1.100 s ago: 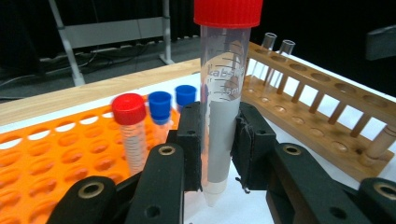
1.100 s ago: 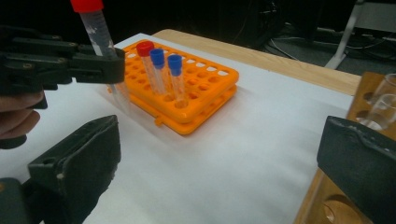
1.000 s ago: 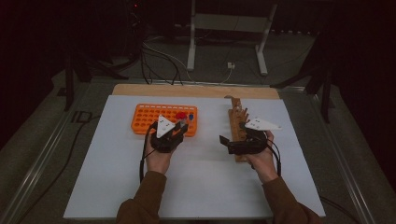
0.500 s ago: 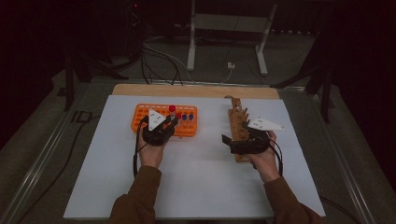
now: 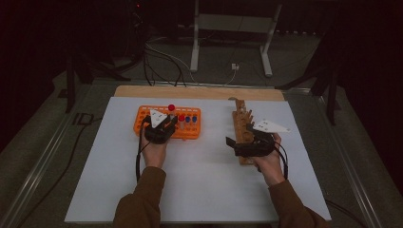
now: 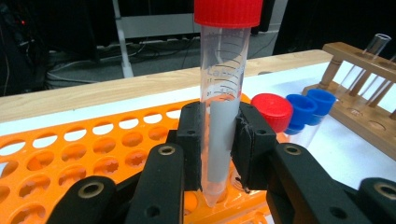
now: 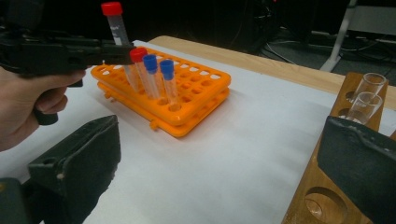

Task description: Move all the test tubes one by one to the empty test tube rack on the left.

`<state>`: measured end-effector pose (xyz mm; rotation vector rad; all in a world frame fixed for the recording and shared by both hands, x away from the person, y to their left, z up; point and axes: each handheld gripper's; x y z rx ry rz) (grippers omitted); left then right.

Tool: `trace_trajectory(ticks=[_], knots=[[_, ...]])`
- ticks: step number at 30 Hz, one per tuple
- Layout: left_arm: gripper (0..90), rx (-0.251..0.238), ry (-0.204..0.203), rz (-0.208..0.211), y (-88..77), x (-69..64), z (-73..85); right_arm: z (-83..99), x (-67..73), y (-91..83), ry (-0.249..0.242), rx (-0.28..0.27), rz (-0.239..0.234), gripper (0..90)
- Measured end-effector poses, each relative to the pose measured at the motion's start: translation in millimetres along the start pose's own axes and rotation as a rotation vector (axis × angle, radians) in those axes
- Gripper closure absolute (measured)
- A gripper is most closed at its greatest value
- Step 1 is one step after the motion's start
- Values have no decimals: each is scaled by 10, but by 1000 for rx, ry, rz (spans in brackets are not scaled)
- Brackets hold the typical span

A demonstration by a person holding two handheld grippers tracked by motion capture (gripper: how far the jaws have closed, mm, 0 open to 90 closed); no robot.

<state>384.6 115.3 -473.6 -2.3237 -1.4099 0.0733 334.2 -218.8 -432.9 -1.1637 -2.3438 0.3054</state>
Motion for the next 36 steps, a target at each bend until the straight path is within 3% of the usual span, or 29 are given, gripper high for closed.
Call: trace_trajectory(ticks=[7,12,21,28,36], knots=[[744,1,-33,8,57,17,22,4,4,2,2,3,-3,3],[743,40,0,37,99,-12,66,4,4,1,1,4,-5,3],[720,91,10,62,140,1,157,9,9,5,-2,7,-8,3],[660,74,20,50,90,7,121,16,18,14,-5,12,-10,3],[742,68,38,47,56,-6,74,25,24,24,-8,17,-7,3]])
Point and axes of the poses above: each handheld gripper's, and its own axes: y roughly forward along the jaws, z roughly out of its underside, x roughly to its left, and after that the axes turned 14 degrees about y, right-handed
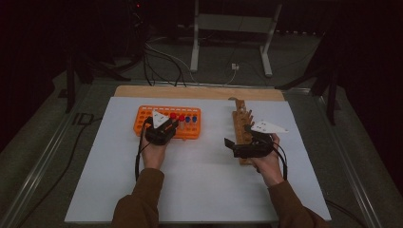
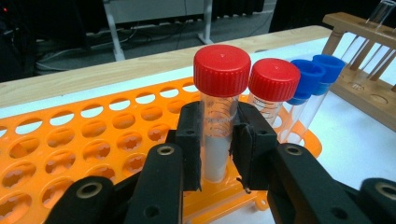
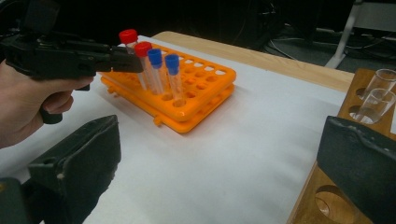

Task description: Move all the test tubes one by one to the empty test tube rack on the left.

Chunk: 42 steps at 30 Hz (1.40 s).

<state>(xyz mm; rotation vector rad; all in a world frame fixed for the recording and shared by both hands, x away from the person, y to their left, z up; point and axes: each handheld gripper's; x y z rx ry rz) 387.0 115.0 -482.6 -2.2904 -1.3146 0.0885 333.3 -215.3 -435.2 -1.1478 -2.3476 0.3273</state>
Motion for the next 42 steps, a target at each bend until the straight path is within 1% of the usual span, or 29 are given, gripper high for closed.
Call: trace_trajectory(ticks=[3,6,11,14,16,19,21,24,25,27,30,32,34,36,37,40,42], knots=[[749,28,10,3,36,-7,4,2,3,2,-4,3,-2,3],[751,42,15,4,60,-15,7,3,0,3,-1,4,-1,3],[751,52,15,10,73,-16,5,9,4,10,-7,6,-2,3],[747,55,6,14,68,-7,8,15,11,20,-4,11,-3,3],[737,71,5,17,71,-2,16,17,13,23,-5,10,-3,3],[661,82,-7,19,76,4,47,15,14,20,-8,10,-3,3],[634,77,-20,21,62,15,66,15,12,20,-7,10,-1,3],[569,75,-30,18,20,41,77,15,2,19,-5,13,1,3],[547,70,-40,17,2,49,77,14,1,18,-4,13,2,3],[502,58,-53,22,-48,72,78,9,-1,14,-6,9,2,3],[423,30,-84,37,-136,105,80,-4,-10,2,-8,4,5,3],[353,15,-91,46,-194,109,79,-17,-20,-8,-6,0,8,3],[281,5,-92,47,-254,108,72,-30,-31,-17,-7,-6,10,3],[211,-11,-105,61,-310,106,69,-52,-45,-28,-4,-13,14,3],[184,-15,-102,59,-349,96,66,-61,-49,-31,-3,-16,14,3],[155,-24,-92,62,-448,63,61,-100,-59,-38,-8,-21,23,3],[116,-43,-103,74,-515,49,68,-131,-63,-43,-14,-27,31,3]])
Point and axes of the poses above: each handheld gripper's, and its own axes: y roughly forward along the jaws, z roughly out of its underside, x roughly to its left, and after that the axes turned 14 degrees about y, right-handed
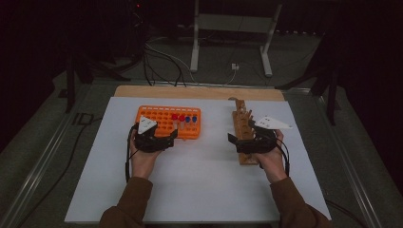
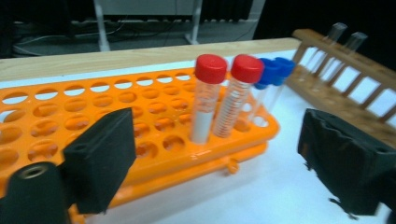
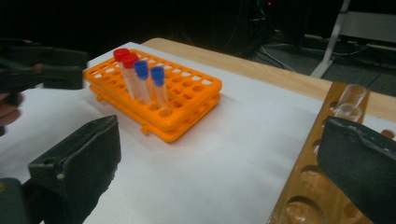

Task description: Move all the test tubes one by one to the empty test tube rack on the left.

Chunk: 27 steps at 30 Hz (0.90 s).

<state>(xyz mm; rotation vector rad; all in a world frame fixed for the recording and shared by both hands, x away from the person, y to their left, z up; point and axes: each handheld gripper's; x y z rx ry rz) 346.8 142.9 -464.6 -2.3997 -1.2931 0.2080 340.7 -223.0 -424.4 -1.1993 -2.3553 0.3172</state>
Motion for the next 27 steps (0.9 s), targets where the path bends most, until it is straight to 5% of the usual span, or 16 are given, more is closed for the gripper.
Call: trace_trajectory(ticks=[7,18,27], knots=[[7,-23,17,-11,-207,-19,103,-111,-86,-5,14,-7,24,3],[5,-58,25,-28,-487,-42,204,-207,-233,91,33,1,87,53],[5,-66,57,-42,-531,-107,193,-358,-400,262,36,2,167,109]])
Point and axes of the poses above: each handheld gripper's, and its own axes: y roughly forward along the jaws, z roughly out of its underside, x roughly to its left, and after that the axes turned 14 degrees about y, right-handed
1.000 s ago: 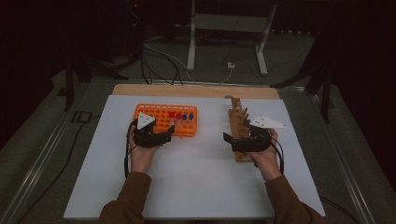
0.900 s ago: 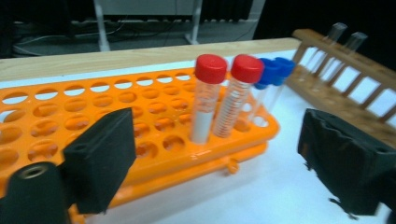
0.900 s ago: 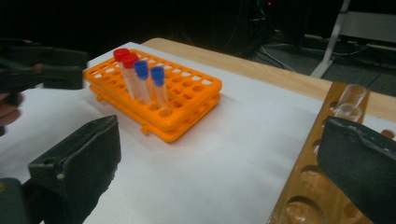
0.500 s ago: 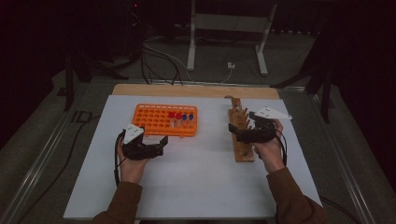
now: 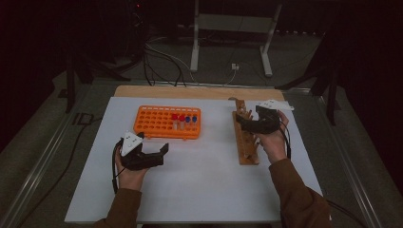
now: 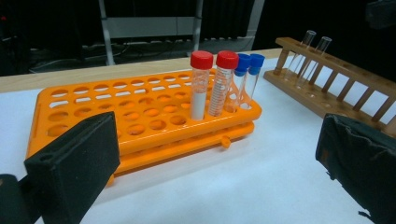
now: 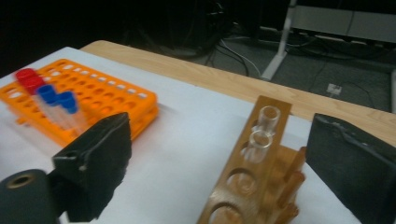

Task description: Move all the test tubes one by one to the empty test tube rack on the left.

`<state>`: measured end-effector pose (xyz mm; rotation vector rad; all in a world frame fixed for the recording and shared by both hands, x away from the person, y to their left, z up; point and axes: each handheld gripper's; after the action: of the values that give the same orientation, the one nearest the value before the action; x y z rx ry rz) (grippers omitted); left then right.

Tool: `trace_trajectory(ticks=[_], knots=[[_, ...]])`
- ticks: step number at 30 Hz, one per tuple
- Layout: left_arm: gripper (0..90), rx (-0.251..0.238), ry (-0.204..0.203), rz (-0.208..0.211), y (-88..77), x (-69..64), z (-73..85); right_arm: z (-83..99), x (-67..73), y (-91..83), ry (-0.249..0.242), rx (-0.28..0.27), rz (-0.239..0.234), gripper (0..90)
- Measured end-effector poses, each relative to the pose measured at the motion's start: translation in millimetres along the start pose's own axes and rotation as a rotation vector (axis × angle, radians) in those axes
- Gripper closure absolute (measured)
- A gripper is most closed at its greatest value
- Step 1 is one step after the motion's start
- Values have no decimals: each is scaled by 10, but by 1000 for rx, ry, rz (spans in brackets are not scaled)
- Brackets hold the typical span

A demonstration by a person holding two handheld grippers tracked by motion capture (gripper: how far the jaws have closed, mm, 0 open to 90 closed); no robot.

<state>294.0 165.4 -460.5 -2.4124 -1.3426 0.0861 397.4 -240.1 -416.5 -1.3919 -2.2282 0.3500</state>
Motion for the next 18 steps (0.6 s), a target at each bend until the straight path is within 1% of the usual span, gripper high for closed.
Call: trace_trajectory(ticks=[3,6,8,11,12,15,18], knots=[[5,10,12,-1,20,-21,6,-31,-53,68,14,10,4,201],[5,11,18,-1,31,-39,4,-37,-97,156,12,37,11,293],[5,10,18,1,35,-43,4,-31,-116,217,15,50,29,365],[5,13,19,2,41,-48,9,-5,-152,310,7,66,59,430],[5,14,19,3,43,-49,11,6,-166,338,15,70,74,451],[6,13,15,3,53,-51,17,32,-212,414,25,87,98,504],[5,15,12,4,59,-54,24,46,-245,467,22,97,123,561]])
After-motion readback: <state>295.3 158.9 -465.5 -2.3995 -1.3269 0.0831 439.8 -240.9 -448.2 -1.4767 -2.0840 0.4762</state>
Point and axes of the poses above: each handheld gripper's, and its own axes: y roughly forward along the jaws, z roughly out of its underside, x roughly to its left, and after that the axes turned 14 degrees about y, right-handed
